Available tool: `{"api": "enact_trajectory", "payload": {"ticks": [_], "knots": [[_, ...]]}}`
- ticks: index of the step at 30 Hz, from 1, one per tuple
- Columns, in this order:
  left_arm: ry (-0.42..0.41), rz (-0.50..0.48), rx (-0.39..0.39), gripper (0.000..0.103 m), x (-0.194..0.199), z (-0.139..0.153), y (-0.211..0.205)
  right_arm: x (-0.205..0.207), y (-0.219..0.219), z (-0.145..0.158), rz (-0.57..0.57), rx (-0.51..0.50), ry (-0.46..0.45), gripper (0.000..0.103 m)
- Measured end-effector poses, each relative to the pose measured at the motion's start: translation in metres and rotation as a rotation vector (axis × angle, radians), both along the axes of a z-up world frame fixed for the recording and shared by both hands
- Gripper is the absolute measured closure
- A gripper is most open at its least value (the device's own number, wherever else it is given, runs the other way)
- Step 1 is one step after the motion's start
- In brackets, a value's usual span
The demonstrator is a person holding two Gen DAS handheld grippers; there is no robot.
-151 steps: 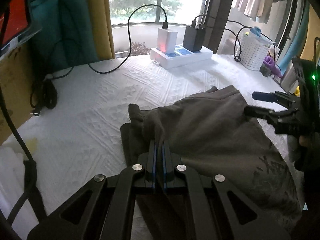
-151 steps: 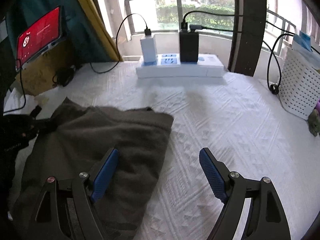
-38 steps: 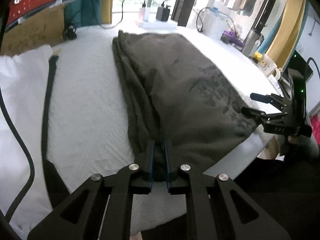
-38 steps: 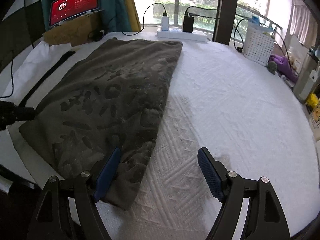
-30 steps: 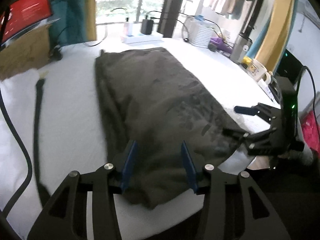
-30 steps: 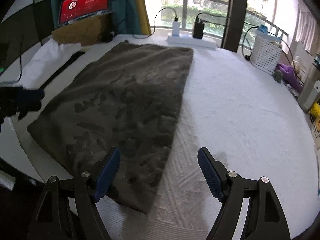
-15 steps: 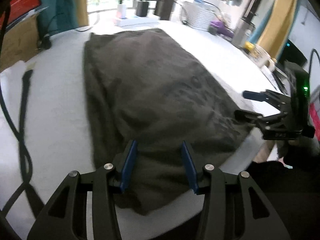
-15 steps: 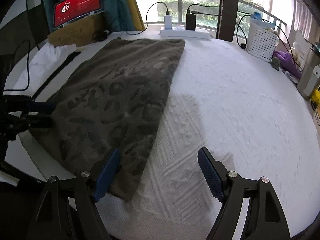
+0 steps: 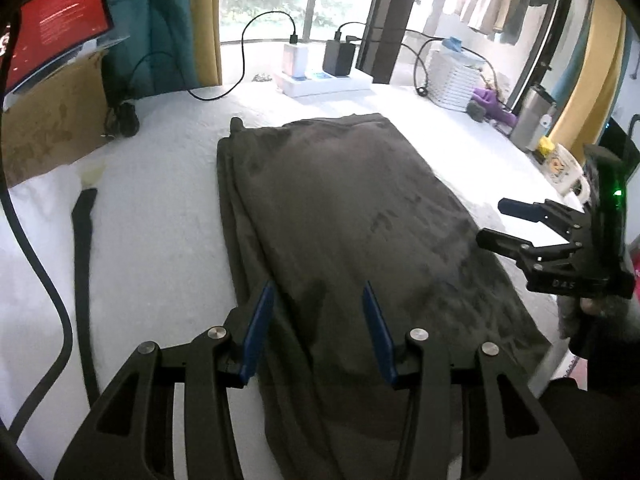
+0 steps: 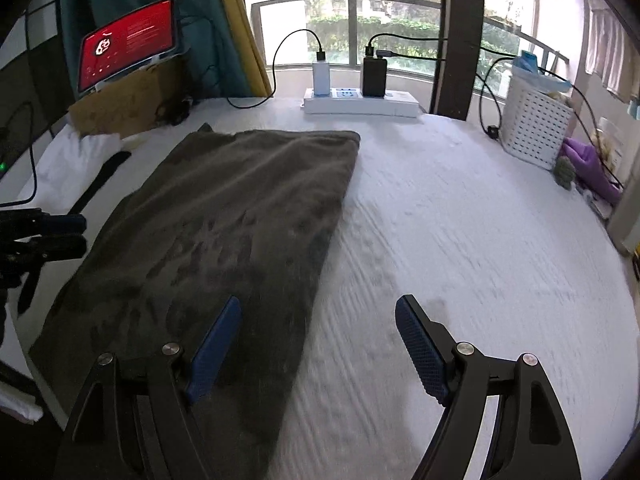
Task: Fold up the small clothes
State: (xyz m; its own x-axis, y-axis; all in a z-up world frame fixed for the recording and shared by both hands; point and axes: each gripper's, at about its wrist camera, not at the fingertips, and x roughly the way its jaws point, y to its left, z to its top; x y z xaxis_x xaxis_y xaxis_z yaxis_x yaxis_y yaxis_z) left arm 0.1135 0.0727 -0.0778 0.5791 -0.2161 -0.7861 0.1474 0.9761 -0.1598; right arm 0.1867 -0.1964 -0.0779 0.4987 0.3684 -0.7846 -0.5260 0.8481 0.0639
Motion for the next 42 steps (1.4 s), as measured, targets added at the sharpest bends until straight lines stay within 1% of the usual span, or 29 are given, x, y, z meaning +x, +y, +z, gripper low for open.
{"api": "enact_trajectory", "payload": {"ticks": [3,4,6,11,14,21,24,26,27,29,30,36,38,42], "knots": [[0.025,0.021,-0.02,0.057,0.019,-0.013,0.006,0.012,0.01,-0.005,0.019,-0.005,0.009,0.022],[0.041,0.041,-0.014,0.057,0.025,-0.018,0.009,0.016,0.014,-0.007,0.023,-0.01,0.013,0.022],[0.048,0.056,-0.01,0.057,0.033,-0.024,0.013,0.023,0.018,-0.01,0.027,-0.016,0.015,0.022],[0.053,0.059,0.045,0.057,0.036,-0.029,0.016,0.032,0.023,-0.019,0.035,-0.028,0.035,0.022],[0.068,0.059,0.004,0.057,0.038,-0.03,0.023,0.036,0.025,-0.021,0.039,-0.028,0.039,0.022],[0.066,0.046,0.015,0.056,0.044,-0.032,0.026,0.045,0.025,-0.025,0.037,-0.039,0.039,0.022],[0.07,0.051,0.004,0.055,0.047,-0.03,0.028,0.047,0.025,-0.024,0.037,-0.037,0.039,0.022],[0.058,0.063,-0.012,0.055,0.049,-0.025,0.03,0.049,0.024,-0.022,0.033,-0.031,0.041,0.021],[0.048,0.072,-0.026,0.054,0.05,-0.022,0.033,0.051,0.024,-0.021,0.031,-0.028,0.039,0.021],[0.025,0.098,-0.06,0.041,0.053,-0.016,0.038,0.055,0.023,-0.019,0.029,-0.027,0.033,0.021],[0.011,0.113,-0.072,0.04,0.056,-0.012,0.042,0.057,0.023,-0.017,0.027,-0.026,0.03,0.021],[-0.005,0.111,-0.061,0.038,0.079,-0.01,0.041,0.075,0.021,-0.013,0.019,-0.024,0.02,0.021],[-0.005,0.113,-0.055,0.034,0.089,-0.012,0.04,0.082,0.021,-0.013,0.016,-0.024,0.021,0.021],[0.003,0.109,-0.047,0.033,0.105,-0.018,0.039,0.096,0.023,-0.013,0.014,-0.018,0.021,0.021]]}}
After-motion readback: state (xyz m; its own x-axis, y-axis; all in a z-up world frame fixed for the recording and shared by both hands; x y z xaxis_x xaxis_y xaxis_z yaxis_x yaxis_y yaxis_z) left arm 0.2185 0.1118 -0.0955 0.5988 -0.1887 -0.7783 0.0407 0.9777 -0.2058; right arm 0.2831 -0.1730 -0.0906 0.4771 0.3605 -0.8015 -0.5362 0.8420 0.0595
